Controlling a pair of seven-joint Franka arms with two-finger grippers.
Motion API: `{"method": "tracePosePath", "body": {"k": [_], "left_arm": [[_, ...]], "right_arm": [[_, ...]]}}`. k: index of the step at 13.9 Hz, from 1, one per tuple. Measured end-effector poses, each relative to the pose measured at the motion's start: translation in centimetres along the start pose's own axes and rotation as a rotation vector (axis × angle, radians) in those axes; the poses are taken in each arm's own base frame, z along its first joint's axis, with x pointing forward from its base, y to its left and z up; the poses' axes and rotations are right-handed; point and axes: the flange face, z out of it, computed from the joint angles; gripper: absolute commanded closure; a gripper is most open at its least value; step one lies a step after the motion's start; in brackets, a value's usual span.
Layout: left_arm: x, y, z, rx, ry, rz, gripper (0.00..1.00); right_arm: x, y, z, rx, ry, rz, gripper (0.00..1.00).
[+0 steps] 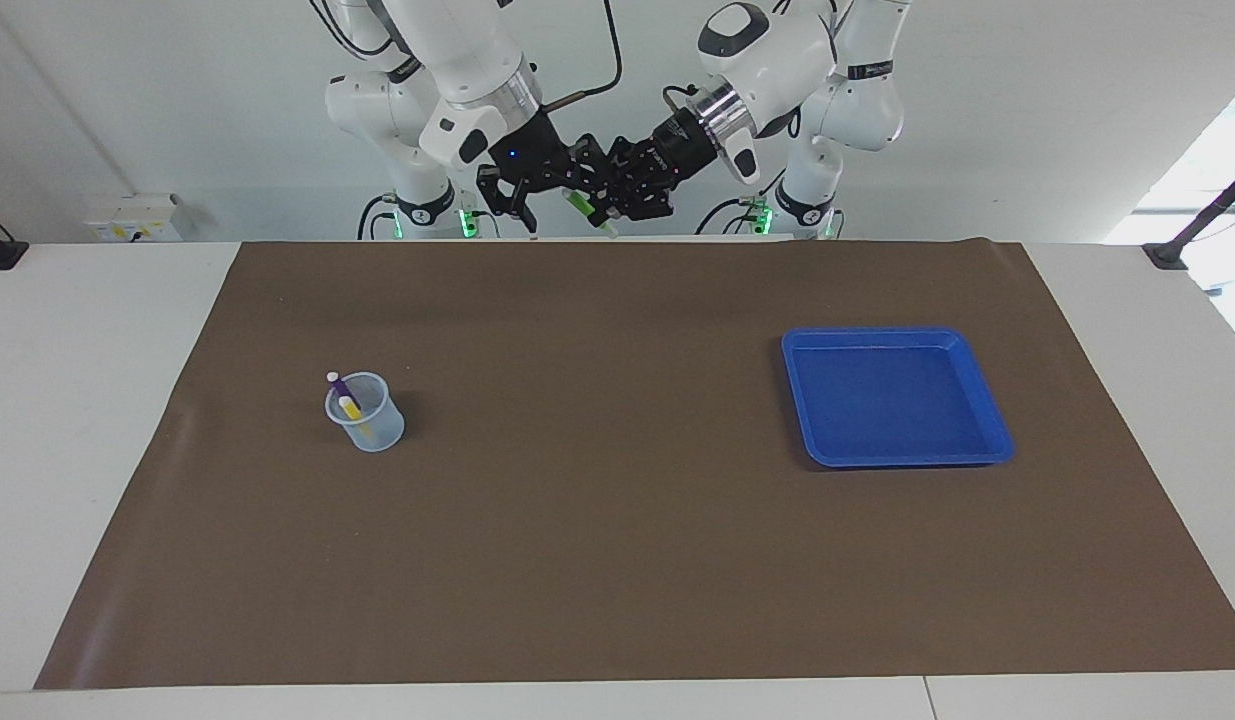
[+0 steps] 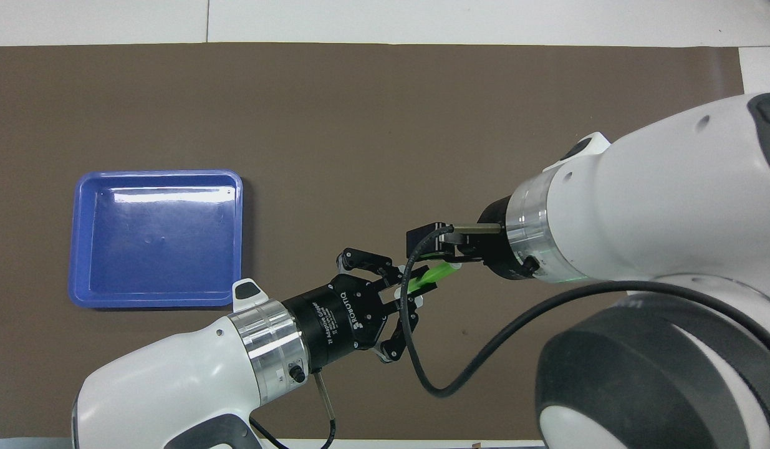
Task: Transfer and insert pens with both arms
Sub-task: 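Grasp the green pen tip with the right gripper from the left gripper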
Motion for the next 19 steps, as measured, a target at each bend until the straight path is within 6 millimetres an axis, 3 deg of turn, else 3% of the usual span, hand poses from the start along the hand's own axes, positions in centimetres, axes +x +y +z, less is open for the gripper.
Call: {"method": "tracePosePath", "body": {"k": [5, 6, 8, 9, 15, 19], "left_arm": [[0.2, 0.1, -0.1, -0.013, -0.006, -0.022, 1.0], [0.2, 0.1, -0.1, -0.017, -0.007, -0.026, 1.0], [0.3, 0.2, -0.2, -0.029, -0.009, -0.032, 1.0], [0.4, 0.1, -0.1, -0.031, -0.008, -0.033, 1.0], [0.5, 0.1, -0.1, -0.039, -0.01, -0.04, 1.0], [0.6, 0.1, -0.2, -0.041, -0.012, -0.055, 1.0]], "right_arm": [[-0.8, -0.9, -0.5, -0.004, 0.001, -0.017, 0.04], [-1.1, -1.3, -0.5, -0.004, 0.001, -0.02, 0.14], [-1.5, -1.9, -0.3, -0.006, -0.002, -0.027, 0.55], [-1.6, -2.0, -0.3, -0.005, -0.001, -0.03, 0.68], [-0.6, -2.2, -0.8, 0.026, 0.076, -0.027, 0.68], [-0.3, -2.0, -0.1, 0.024, 0.079, -0.022, 0.68]]}}
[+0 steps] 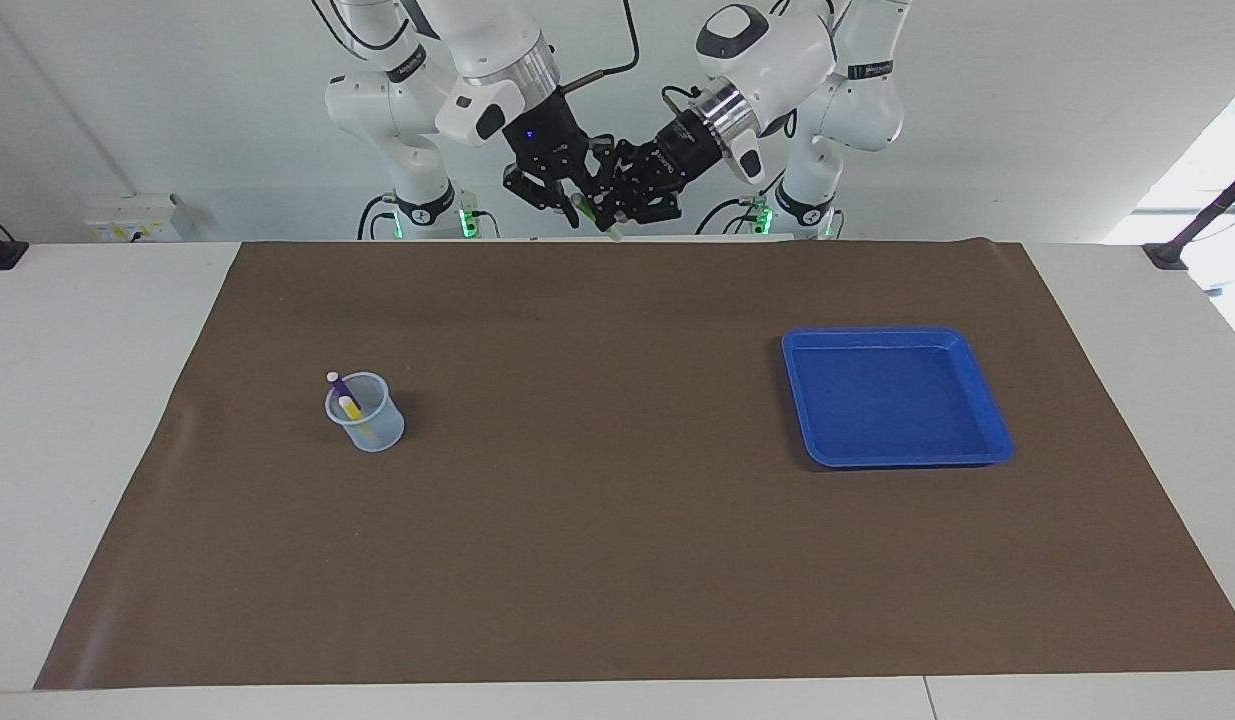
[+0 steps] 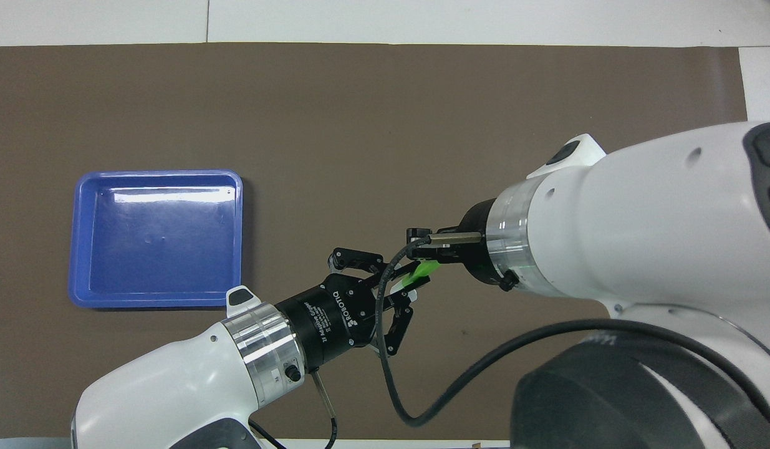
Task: Transfer and insert pens with both arms
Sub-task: 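Grasp the green pen tip with the right gripper from the left gripper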
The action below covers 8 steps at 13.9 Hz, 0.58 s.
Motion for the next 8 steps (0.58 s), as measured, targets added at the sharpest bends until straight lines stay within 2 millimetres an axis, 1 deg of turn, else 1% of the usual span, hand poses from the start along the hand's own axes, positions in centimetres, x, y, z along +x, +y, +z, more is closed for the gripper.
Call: {"method": "tracePosePath", "body": {"k": [3, 8], "left_arm": [[0.01, 0.07, -0.06, -0.007, -0.002, -0.006, 1.0], [0.03, 0.09, -0.07, -0.009, -0.002, -0.011, 1.0]], "right_arm": [[-0.15, 0.05, 0.23, -0.005, -0.007, 0.0, 0.69], [-0.41, -0.06, 0.02, -0.007, -0.006, -0.003, 0.69]]}}
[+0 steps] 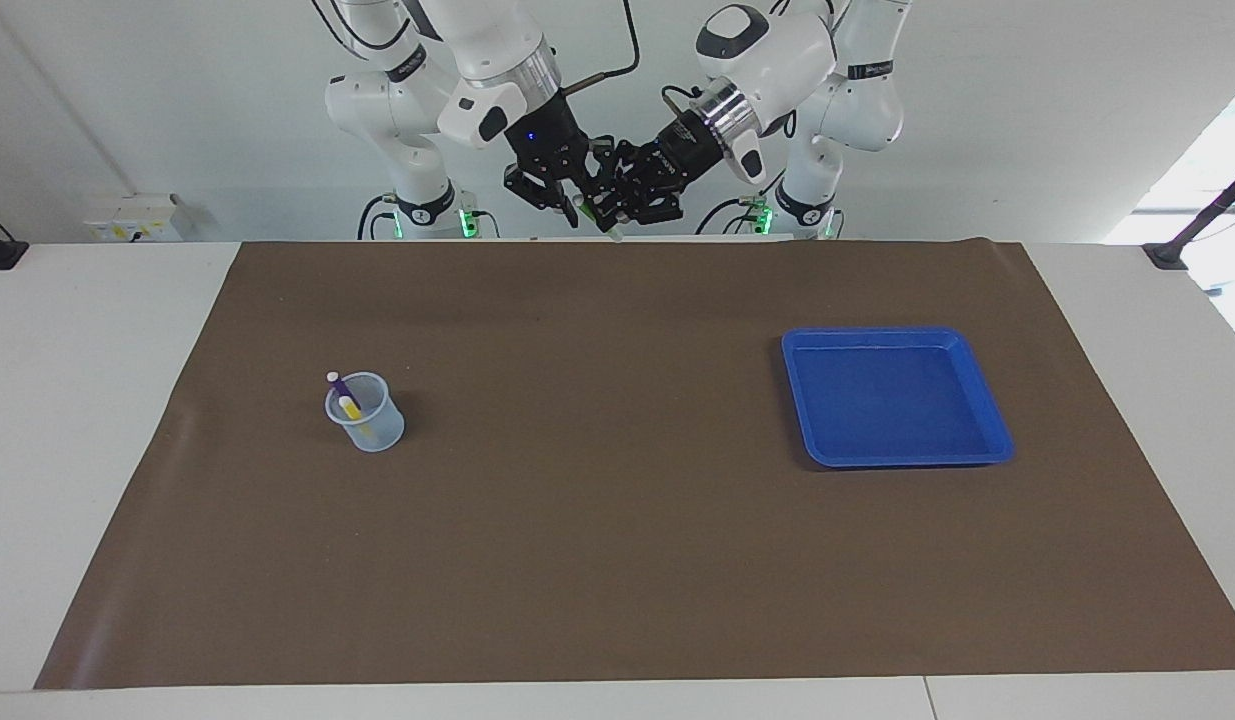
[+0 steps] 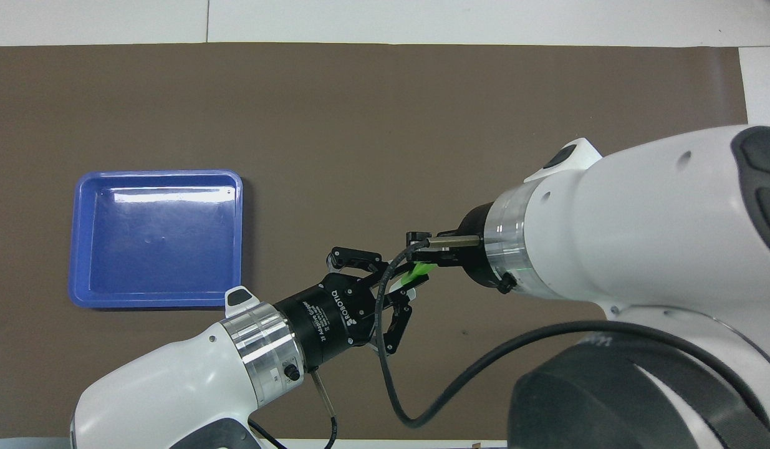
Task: Transfer and insert pens with both arms
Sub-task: 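Grasp the green pen tip with the right gripper from the left gripper, then open the left gripper while the right gripper carries the pen to the cup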
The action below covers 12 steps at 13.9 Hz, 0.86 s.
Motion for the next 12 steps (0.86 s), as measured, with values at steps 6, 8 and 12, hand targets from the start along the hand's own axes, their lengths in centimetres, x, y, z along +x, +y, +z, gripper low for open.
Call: {"method": "tracePosePath", "body": {"k": [6, 8, 12], "left_arm": [[0.02, -0.22, 0.07, 0.0, -0.001, -0.012, 1.0], [0.02, -0.24, 0.07, 0.0, -0.002, -0.013, 1.0], [0.04, -0.25, 0.06, -0.005, -0.003, -0.015, 0.0]], "right_arm": [[-0.33, -0.29, -0.27, 0.0, 0.005, -0.005, 1.0], [-0.33, -0.28, -0.27, 0.0, 0.005, -0.004, 1.0], [-0.04, 0.24, -0.32, -0.026, 0.018, -0.036, 1.0]]}}
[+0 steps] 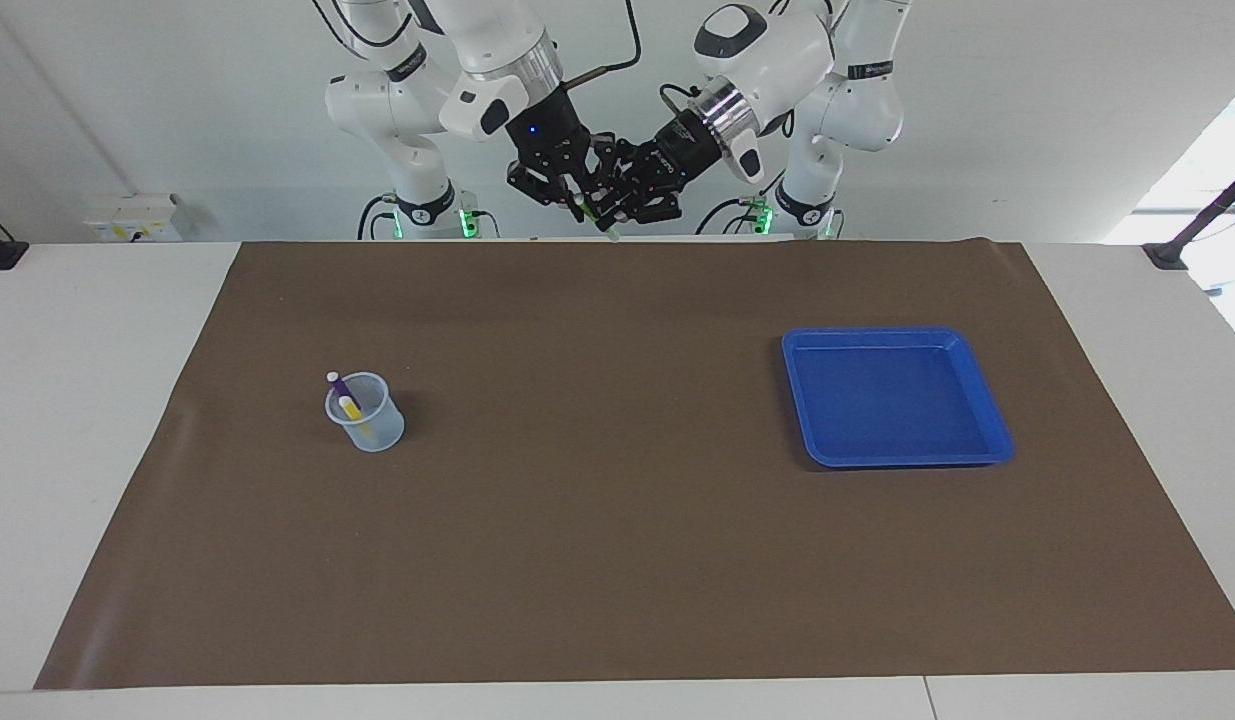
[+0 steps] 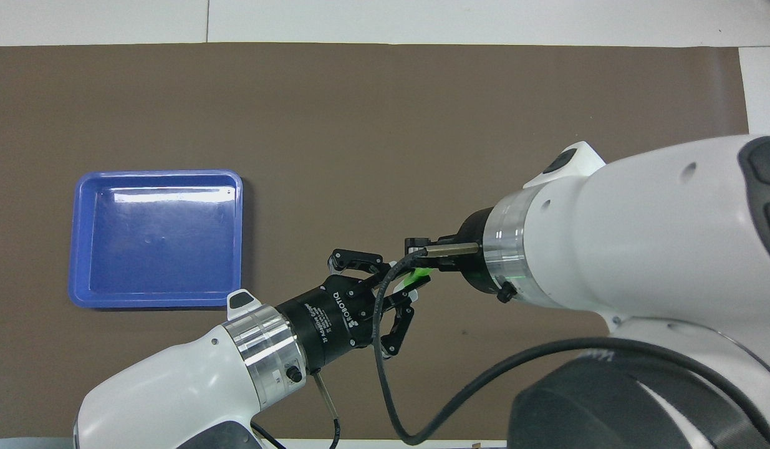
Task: Transfer and insert pens with both arms
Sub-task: 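Open the left gripper while the right gripper carries the pen to the cup, then insert the green pen into the cup while the left gripper withdraws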
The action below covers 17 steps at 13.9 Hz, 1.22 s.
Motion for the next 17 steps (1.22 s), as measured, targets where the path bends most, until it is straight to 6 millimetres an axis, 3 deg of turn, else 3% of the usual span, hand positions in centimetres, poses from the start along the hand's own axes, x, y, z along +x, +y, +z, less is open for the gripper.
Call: {"method": "tracePosePath", "body": {"k": [2, 7, 12, 17], "left_arm": [[0.0, 0.1, -0.1, -0.005, -0.002, -0.001, 0.0], [0.0, 0.1, -0.1, -0.006, -0.002, -0.001, 0.0], [0.9, 1.3, -0.3, -0.024, 0.011, 0.002, 0.0], [4.1, 4.3, -0.7, -0.052, 0.068, 0.154, 0.0]], "right_arm": [[1.2, 2.6, -0.1, -0.036, 0.014, -0.039, 1.0], [4.5, 12.9, 0.8, -0.088, 0.082, -0.163, 1.0], [4.6, 21.7, 1.8, -0.163, 0.187, -0.265, 1.0], [4.9, 29.5, 2.7, -0.225, 0.259, -0.334, 1.0]]}}
